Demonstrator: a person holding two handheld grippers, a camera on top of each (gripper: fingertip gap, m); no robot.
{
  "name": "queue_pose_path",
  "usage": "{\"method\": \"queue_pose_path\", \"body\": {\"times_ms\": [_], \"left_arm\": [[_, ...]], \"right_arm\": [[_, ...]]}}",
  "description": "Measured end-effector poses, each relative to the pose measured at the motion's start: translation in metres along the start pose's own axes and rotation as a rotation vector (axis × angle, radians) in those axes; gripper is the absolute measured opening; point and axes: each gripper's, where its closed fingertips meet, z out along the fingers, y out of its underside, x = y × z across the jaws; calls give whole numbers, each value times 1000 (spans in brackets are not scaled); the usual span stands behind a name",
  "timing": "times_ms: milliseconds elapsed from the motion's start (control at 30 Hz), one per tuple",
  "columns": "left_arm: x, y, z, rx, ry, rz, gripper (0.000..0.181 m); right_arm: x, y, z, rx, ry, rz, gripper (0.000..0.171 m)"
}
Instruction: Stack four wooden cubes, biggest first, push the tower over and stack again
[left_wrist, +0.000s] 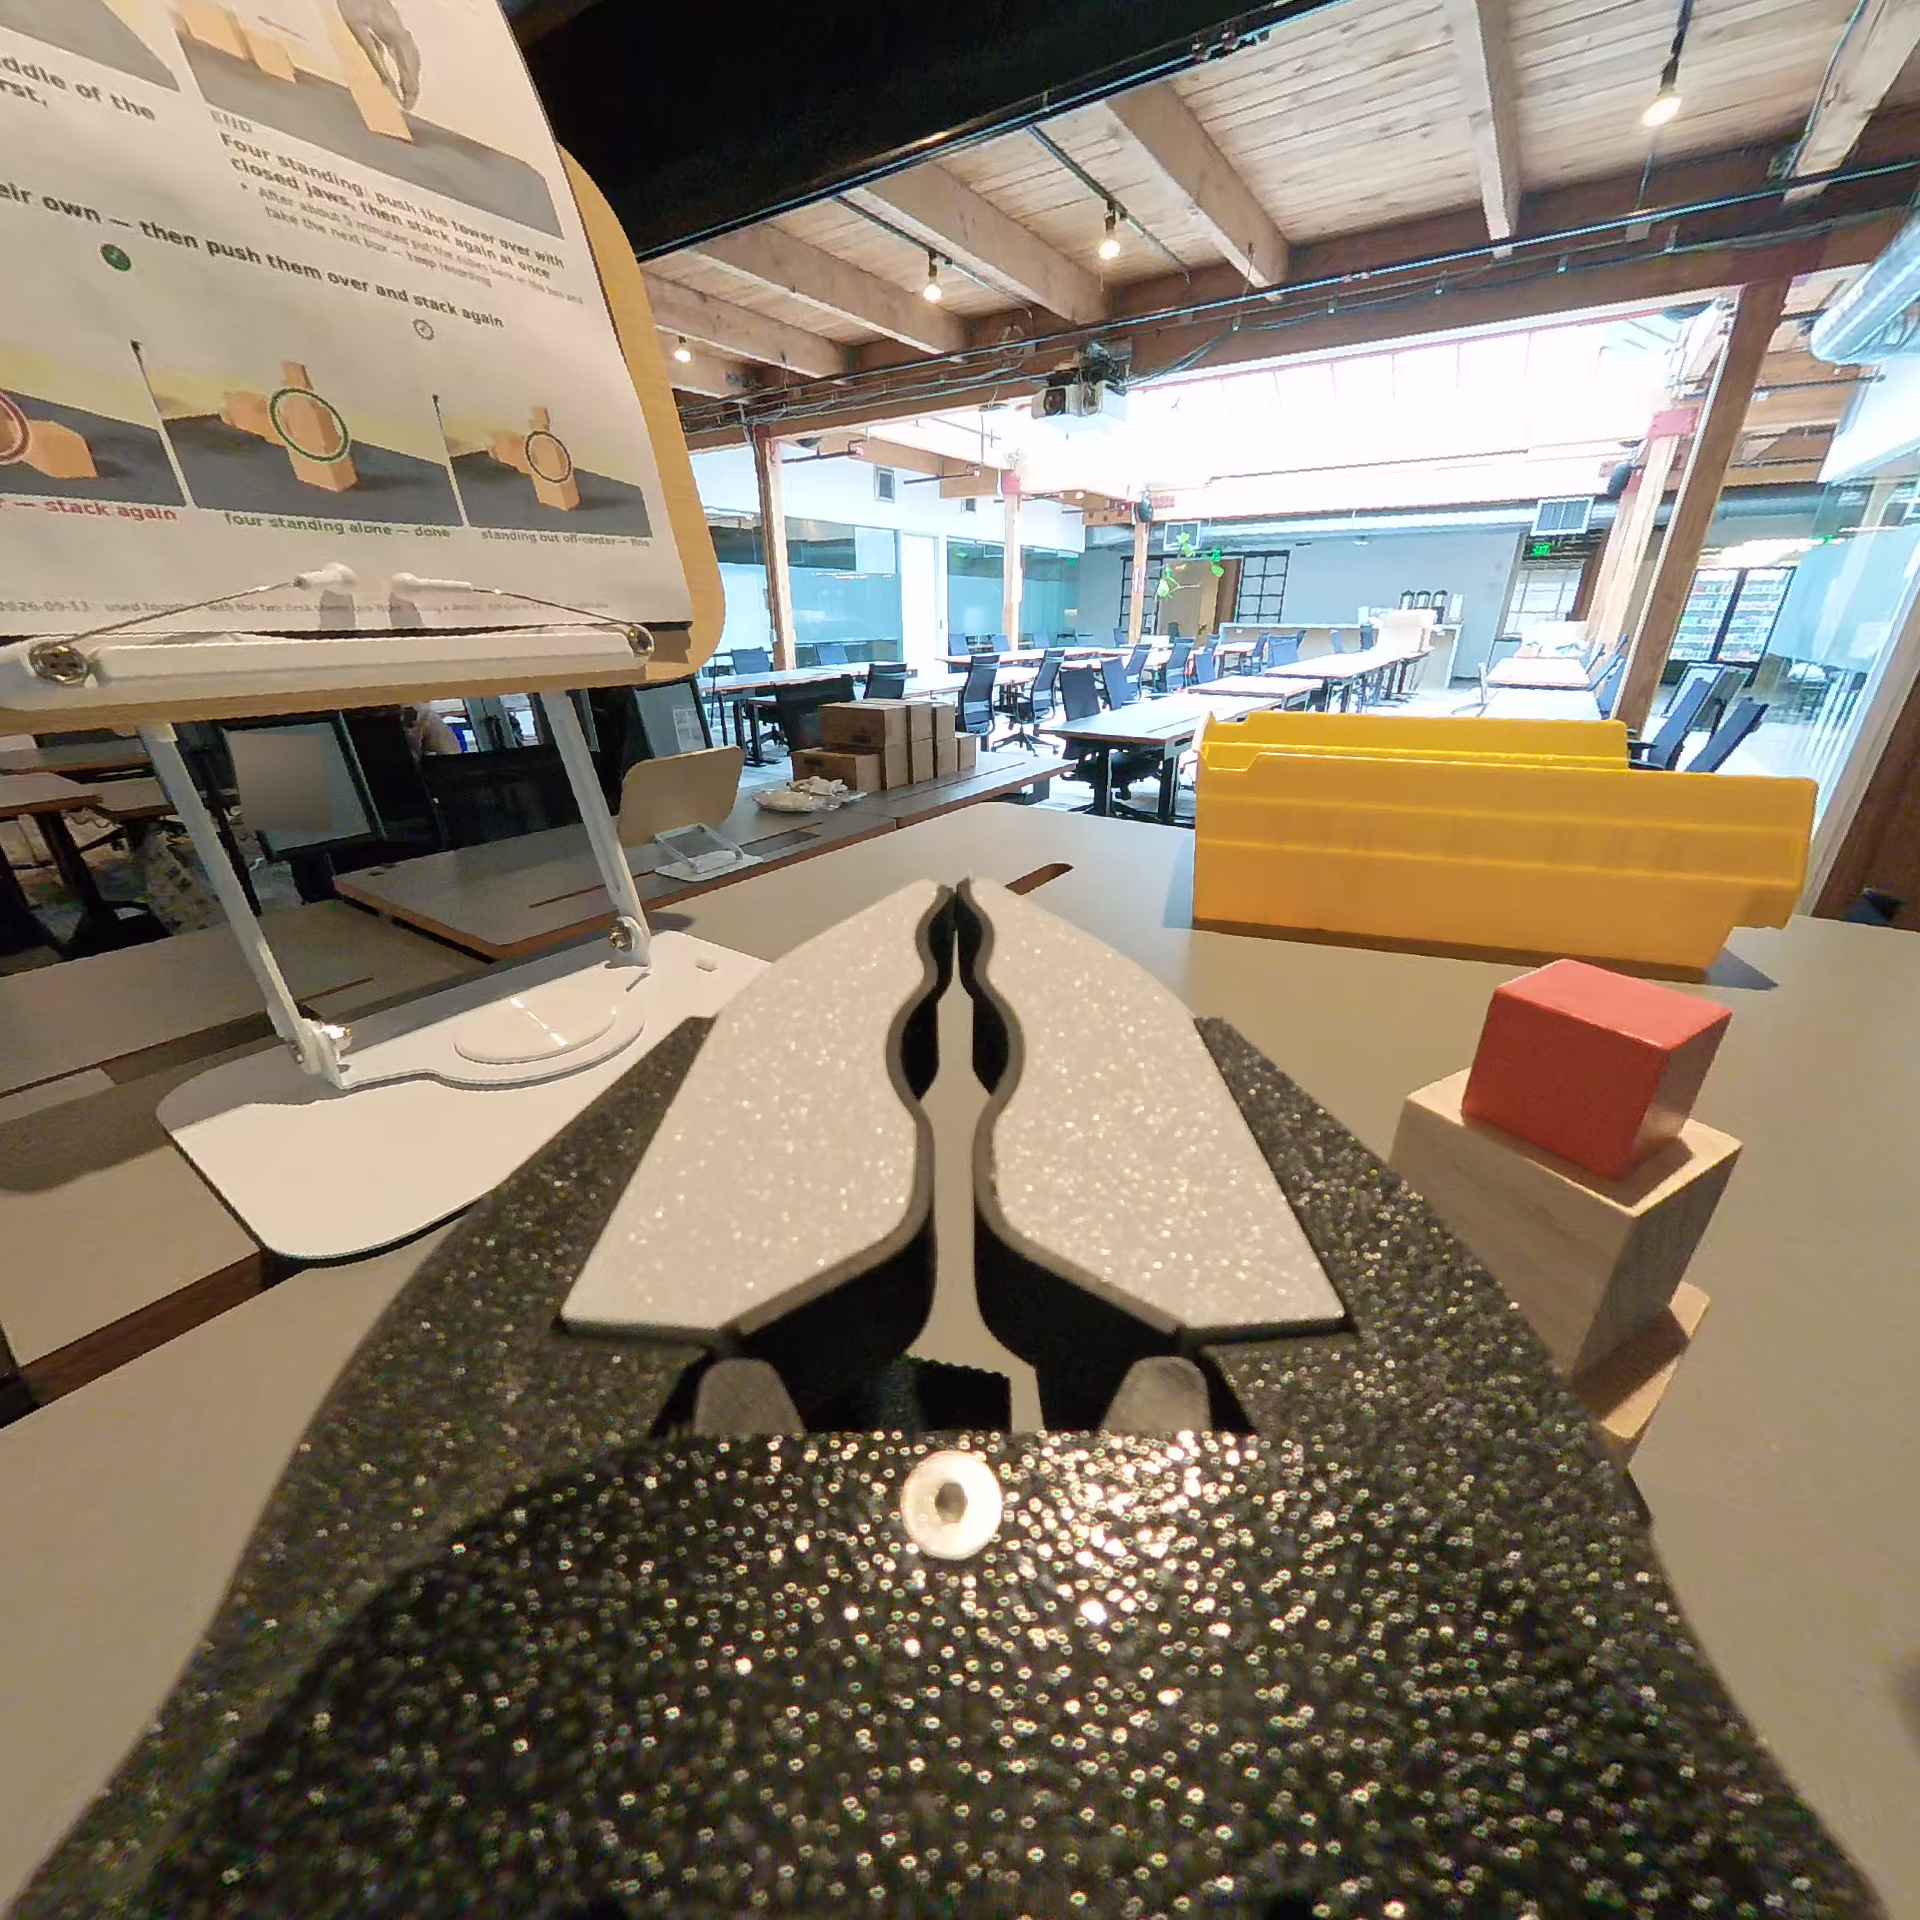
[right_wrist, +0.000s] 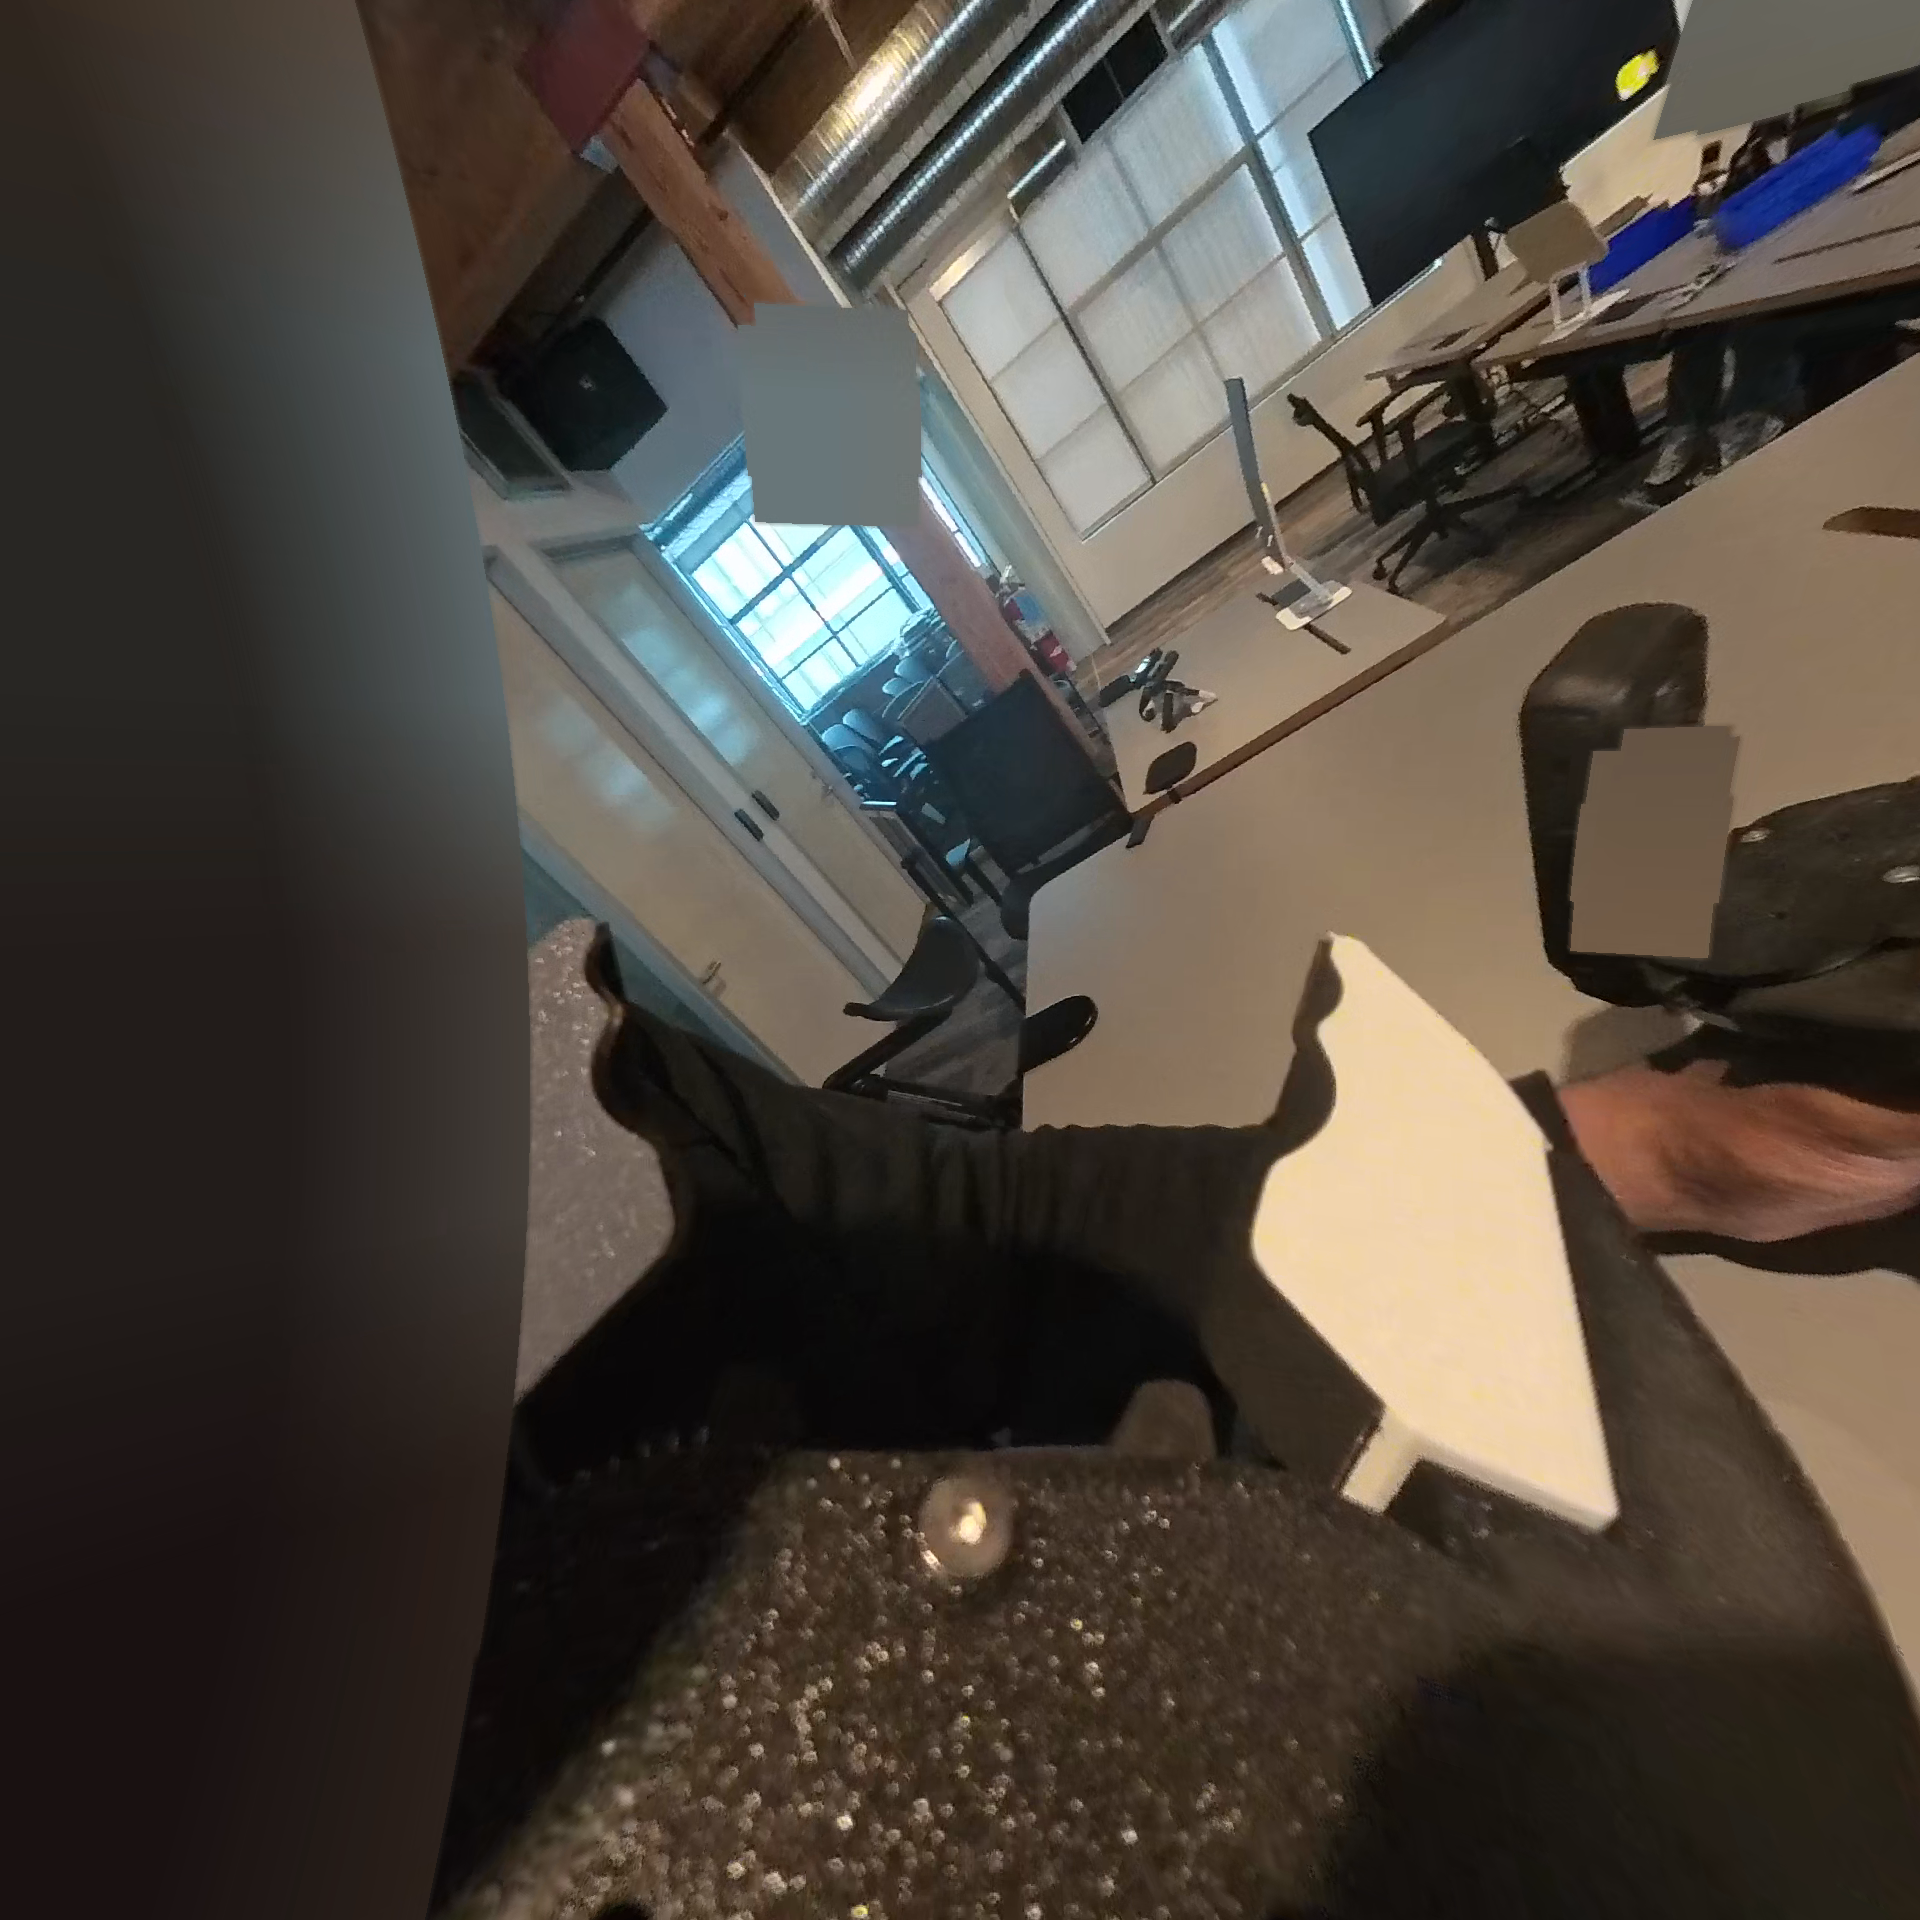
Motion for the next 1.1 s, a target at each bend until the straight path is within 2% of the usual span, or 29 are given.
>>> {"method": "queue_pose_path", "body": {"times_ms": [67,200,300,467,533,667,833,900,967,1100], "left_arm": [[0,0,0,4,0,-3,0],[0,-3,-2,20,2,-5,0],[-1,-4,-3,30,0,-16,0],[-2,-3,-3,23,2,-22,0],[-2,-3,-2,20,4,-27,0],[0,-1,0,9,6,-14,0],[-2,-2,-1,18,4,-26,0],[-1,-3,-1,20,5,-25,0],[-1,-3,-1,24,4,-21,0],[-1,-3,-1,21,5,-24,0]], "right_arm": [[12,-6,-8,10,34,-19,123],[54,-24,-50,12,134,-219,91],[88,-19,-93,-83,203,-404,74],[170,32,-161,-378,505,-637,70],[207,41,-178,-369,627,-640,62],[266,38,-186,-338,770,-606,62],[315,49,-183,-517,716,-562,59],[325,43,-182,-559,686,-647,57],[333,43,-181,-610,626,-713,49],[332,41,-177,-618,482,-701,42]]}}
